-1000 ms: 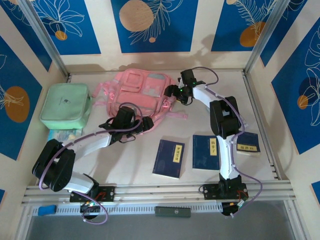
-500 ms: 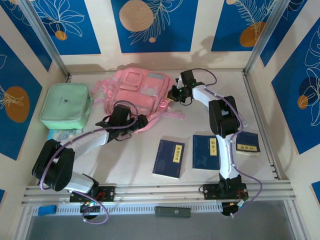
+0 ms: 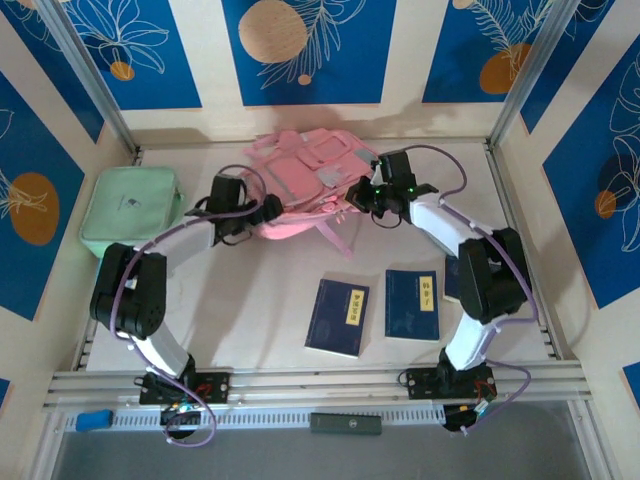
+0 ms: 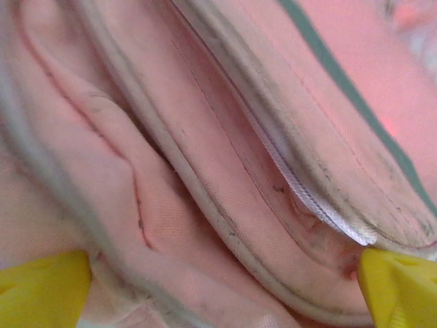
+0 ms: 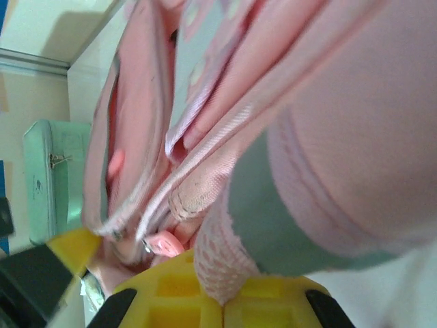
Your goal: Pack books, pencil case, and school supplies into a backpack
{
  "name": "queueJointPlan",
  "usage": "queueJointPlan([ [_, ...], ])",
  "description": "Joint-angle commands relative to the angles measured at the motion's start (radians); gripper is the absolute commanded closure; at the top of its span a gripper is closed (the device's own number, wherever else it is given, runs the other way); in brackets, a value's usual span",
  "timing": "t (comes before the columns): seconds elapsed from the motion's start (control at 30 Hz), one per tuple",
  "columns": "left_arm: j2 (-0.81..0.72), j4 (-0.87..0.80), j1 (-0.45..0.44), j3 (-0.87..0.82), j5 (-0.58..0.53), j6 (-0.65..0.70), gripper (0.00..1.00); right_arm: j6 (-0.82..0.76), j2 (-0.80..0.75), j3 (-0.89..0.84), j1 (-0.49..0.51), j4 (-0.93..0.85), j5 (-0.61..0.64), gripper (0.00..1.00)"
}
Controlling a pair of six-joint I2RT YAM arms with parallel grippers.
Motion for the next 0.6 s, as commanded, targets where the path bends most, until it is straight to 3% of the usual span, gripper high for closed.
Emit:
queueJointPlan([
  [0.0, -0.023, 0.048, 0.046, 0.079, 0.092, 0.119, 0.01, 0.139, -0.073, -0.048, 0.052, 0.039, 0.031, 1.0],
  [0.13, -0.117, -0.196, 0.047, 0.137, 0.037, 0.227, 0.0, 0.24, -0.108, -0.064, 0.089, 0.023, 0.136, 1.0],
  [0.23, -0.253, -0.273, 0.002, 0.051, 0.004, 0.234, 0.03, 0.299, -0.126, -0.055, 0.124, -0.025, 0.213, 1.0],
  [0.4, -0.434, -0.247, -0.256, -0.127, -0.164, 0.156, 0.12, 0.385, -0.149, -0.081, 0.164, -0.034, 0.288, 1.0],
  [0.57, -0.43, -0.013, -0.46, -0.264, -0.227, 0.15, 0.26, 0.401, -0.176, -0.102, 0.178, -0.03, 0.304, 1.0],
])
